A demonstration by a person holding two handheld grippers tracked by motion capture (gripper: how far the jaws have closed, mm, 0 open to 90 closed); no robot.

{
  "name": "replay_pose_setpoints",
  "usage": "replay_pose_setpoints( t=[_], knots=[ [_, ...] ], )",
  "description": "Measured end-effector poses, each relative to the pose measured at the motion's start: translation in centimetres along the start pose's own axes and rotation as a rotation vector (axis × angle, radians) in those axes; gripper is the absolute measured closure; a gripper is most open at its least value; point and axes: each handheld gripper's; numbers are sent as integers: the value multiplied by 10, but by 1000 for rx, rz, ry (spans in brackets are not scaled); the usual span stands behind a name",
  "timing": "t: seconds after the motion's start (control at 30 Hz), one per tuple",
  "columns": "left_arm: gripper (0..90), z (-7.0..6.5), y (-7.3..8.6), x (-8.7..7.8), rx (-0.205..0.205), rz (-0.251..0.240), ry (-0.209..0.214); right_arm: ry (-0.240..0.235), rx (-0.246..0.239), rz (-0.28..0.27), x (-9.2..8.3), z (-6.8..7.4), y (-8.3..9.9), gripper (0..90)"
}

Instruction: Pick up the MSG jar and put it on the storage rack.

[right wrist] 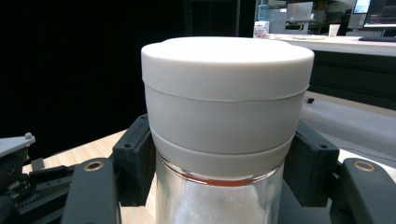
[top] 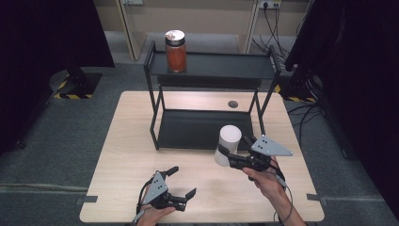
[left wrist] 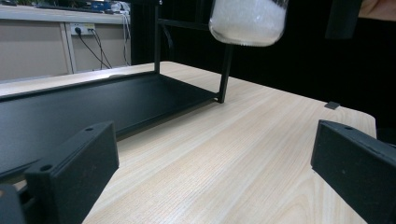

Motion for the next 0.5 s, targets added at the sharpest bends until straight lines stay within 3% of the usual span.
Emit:
replay_pose_setpoints(
  t=[0.5],
  knots=[
    [2,0,0,0,-1,0,-1,-8,-28,-5,8,-3,-36,354]
  ],
)
Point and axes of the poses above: each handheld gripper's, and its own axes: x roughly forward along the jaws, y roughly out of its underside, z roughly to its left, and after that the axes turned 3 degrees about y, right-handed
